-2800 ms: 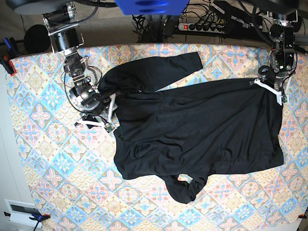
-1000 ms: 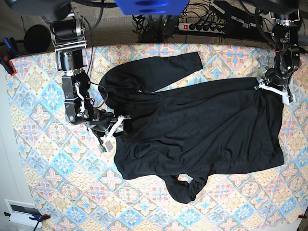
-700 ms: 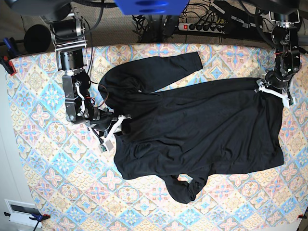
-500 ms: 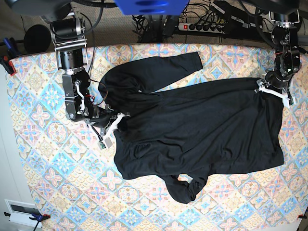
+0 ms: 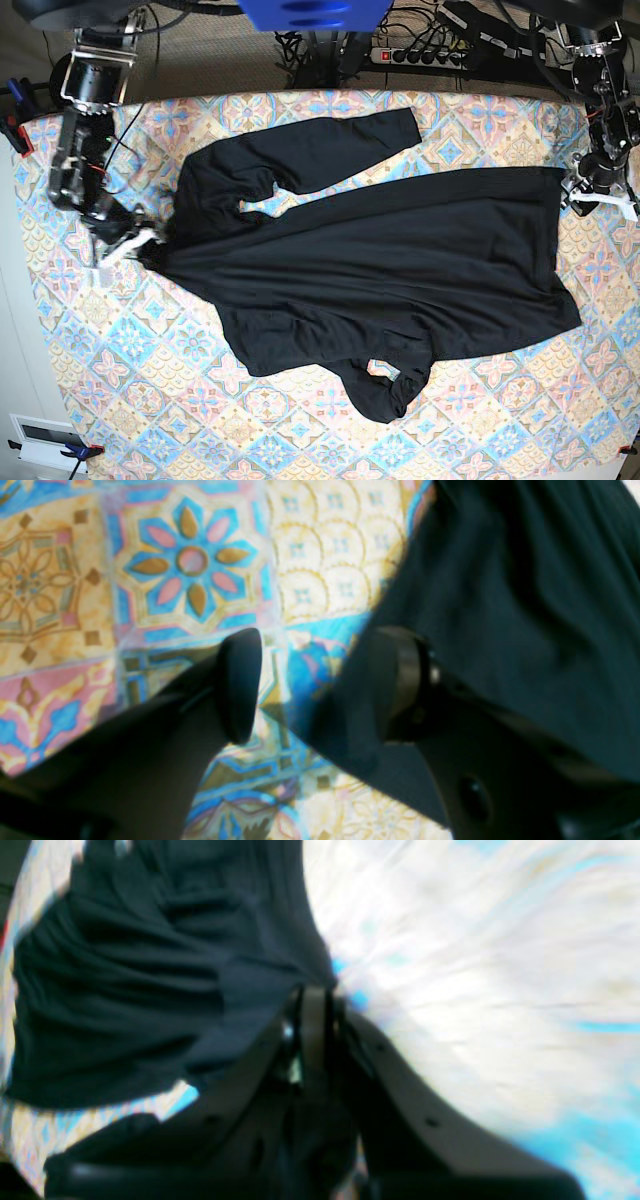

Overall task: Layout the t-shirt on the table in an organized manner, then fold the t-shirt properly
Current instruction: 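Grasp the shirt collar area with the right gripper and pull it outward, then grasp the shirt body with the left gripper and drag it toward the hem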

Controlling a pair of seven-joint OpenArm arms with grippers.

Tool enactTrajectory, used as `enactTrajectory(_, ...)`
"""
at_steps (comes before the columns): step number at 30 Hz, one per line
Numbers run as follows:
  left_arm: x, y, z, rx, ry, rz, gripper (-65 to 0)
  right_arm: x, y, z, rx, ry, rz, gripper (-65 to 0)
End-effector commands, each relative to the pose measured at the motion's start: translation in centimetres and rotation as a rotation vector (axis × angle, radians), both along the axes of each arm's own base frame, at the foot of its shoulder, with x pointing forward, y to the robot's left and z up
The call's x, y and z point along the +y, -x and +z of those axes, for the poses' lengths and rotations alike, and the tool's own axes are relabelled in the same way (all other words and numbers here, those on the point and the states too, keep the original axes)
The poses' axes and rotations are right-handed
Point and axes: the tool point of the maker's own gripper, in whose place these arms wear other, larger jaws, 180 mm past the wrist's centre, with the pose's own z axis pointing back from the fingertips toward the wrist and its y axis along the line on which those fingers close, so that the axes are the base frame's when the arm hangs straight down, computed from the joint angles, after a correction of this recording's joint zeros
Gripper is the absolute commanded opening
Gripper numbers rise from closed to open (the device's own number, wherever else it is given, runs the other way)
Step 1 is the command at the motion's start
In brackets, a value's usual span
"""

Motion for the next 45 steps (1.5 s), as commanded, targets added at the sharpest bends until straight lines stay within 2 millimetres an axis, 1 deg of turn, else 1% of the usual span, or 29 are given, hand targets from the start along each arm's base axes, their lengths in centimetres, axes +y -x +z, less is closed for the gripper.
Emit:
enactTrajectory(1, 0.9, -0.8, 1.6, -0.038, -0.04, -0.005, -31.0, -2.1, 0.3, 1.2, -0.023, 0.028, -0.039, -65.0)
enactTrajectory(3, 0.9, -0.9, 1.7, -0.039, -0.039, -0.005, -31.0, -4.1, 1.6, 1.2, -0.01, 0.037, -0.088, -65.0)
enactTrajectory(5, 0.8, -1.7, 2.1, -0.06, -0.038, -0.007, -31.0, -5.3, 2.4, 1.1, 0.0, 0.04, -0.12, -65.0)
enactTrajectory(6, 0.8, -2.0, 2.3, -0.067, -0.037, -0.005, -31.0, -5.6, 2.7, 1.0, 0.006, 0.041, -0.128, -65.0)
enactTrajectory(9, 1.3, -2.0, 1.6, -0.055, -0.024, 0.014, -31.0, -5.7, 2.9, 0.8, 0.008, 0.041, -0.133, -65.0)
enactTrajectory(10, 1.3, -2.8, 1.8, -0.067, -0.017, 0.019, -31.0, -5.6, 2.9, 0.8, 0.009, 0.041, -0.131, -65.0)
enactTrajectory(11, 0.8, -3.7, 1.7, -0.071, -0.005, 0.008, -31.0, -5.5, 2.9, 0.8, 0.01, 0.041, -0.128, -65.0)
enactTrajectory(13, -0.8, -5.5, 1.2, -0.063, 0.009, -0.041, -31.0, -5.5, 2.8, 0.9, 0.006, 0.041, -0.127, -65.0)
enactTrajectory(16, -4.2, -8.1, 1.1, -0.067, 0.017, -0.156, -31.0, -5.5, 2.8, 0.7, 0.01, 0.041, -0.127, -65.0)
enactTrajectory(18, -6.7, -9.3, 0.8, -0.05, 0.038, -0.237, -30.9, -5.5, 2.8, 0.7, 0.01, 0.042, -0.127, -65.0)
enactTrajectory(21, -9.5, -10.4, -0.2, -0.014, 0.092, -0.292, -30.9, -5.5, 2.8, 0.7, 0.011, 0.039, -0.128, -65.0)
enactTrajectory(22, -10.0, -10.7, -0.4, -0.007, 0.106, -0.296, -30.9, -5.5, 2.8, 0.7, 0.011, 0.039, -0.128, -65.0)
enactTrajectory(23, -10.3, -10.9, -0.7, 0.0, 0.119, -0.294, -30.9, -5.5, 2.8, 0.7, 0.01, 0.04, -0.127, -65.0)
enactTrajectory(25, -10.1, -10.8, -1.6, 0.021, 0.133, -0.278, -30.9, -5.4, 2.7, 0.8, 0.008, 0.04, -0.126, -65.0)
enactTrajectory(26, -10.3, -10.6, -2.3, 0.032, 0.149, -0.269, -30.9, -5.4, 2.7, 0.8, 0.008, 0.04, -0.126, -65.0)
enactTrajectory(29, -11.0, -10.7, -3.0, 0.043, 0.176, -0.263, -30.9, -5.4, 2.7, 0.8, 0.006, 0.04, -0.127, -65.0)
enactTrajectory(30, -11.4, -10.7, -3.2, 0.044, 0.182, -0.267, -30.9, -5.4, 2.7, 0.8, 0.006, 0.04, -0.127, -65.0)
enactTrajectory(34, -14.2, -10.6, -4.4, 0.085, 0.179, -0.347, -30.9, -5.3, 2.8, 0.7, 0.01, 0.039, -0.125, -65.0)
enactTrajectory(35, -14.6, -10.5, -4.6, 0.092, 0.179, -0.36, -30.9, -5.3, 2.8, 0.7, 0.01, 0.037, -0.125, -65.0)
enactTrajectory(39, -15.3, -10.5, -4.6, 0.094, 0.186, -0.377, -30.9, -5.3, 2.8, 0.6, 0.011, 0.037, -0.126, -65.0)
enactTrajectory(45, -15.2, -10.5, -4.5, 0.093, 0.183, -0.376, -30.9, -5.4, 2.8, 0.5, 0.012, 0.035, -0.129, -65.0)
